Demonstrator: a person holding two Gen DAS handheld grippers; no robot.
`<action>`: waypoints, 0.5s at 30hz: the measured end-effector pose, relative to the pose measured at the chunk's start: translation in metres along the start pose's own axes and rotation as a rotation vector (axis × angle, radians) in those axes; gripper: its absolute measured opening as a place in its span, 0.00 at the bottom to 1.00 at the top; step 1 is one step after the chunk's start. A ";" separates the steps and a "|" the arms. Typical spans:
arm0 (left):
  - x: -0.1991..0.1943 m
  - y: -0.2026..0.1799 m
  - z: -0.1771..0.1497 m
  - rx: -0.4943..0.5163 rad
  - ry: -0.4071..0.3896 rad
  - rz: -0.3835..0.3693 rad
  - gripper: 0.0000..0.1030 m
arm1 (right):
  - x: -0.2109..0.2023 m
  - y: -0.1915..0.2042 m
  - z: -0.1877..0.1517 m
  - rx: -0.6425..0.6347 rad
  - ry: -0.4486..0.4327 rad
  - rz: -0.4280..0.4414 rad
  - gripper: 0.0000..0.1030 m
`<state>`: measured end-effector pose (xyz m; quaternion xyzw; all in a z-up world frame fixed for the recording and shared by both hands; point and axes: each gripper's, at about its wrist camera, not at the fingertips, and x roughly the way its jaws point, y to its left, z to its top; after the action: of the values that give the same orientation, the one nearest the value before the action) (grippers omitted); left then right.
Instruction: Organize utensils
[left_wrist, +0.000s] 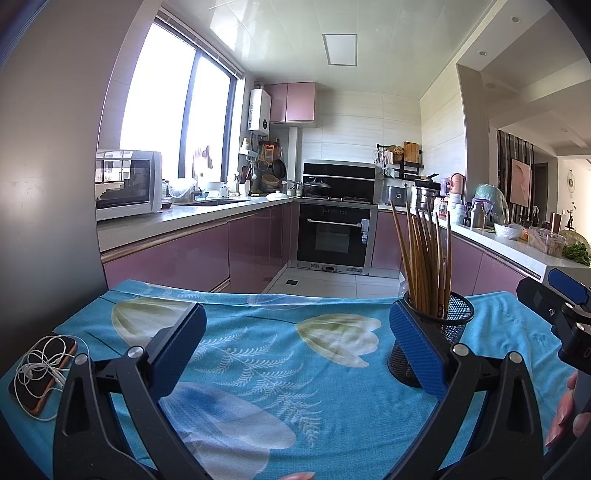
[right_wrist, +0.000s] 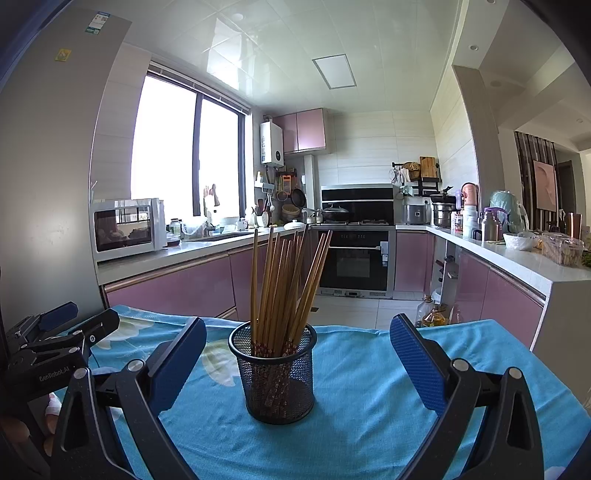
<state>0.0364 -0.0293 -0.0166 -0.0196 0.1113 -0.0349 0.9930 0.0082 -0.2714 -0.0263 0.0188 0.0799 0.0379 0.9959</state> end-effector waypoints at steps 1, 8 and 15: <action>0.000 0.000 0.000 0.000 -0.001 0.001 0.95 | 0.000 0.000 0.000 0.001 0.000 0.001 0.94; -0.002 0.001 0.001 -0.001 -0.002 -0.001 0.95 | 0.000 -0.001 -0.002 0.002 0.003 0.000 0.94; -0.007 -0.003 0.001 0.025 -0.021 0.004 0.95 | 0.002 -0.002 -0.003 0.004 0.010 0.001 0.94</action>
<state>0.0299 -0.0317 -0.0138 -0.0073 0.1006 -0.0340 0.9943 0.0102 -0.2733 -0.0302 0.0205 0.0851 0.0383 0.9954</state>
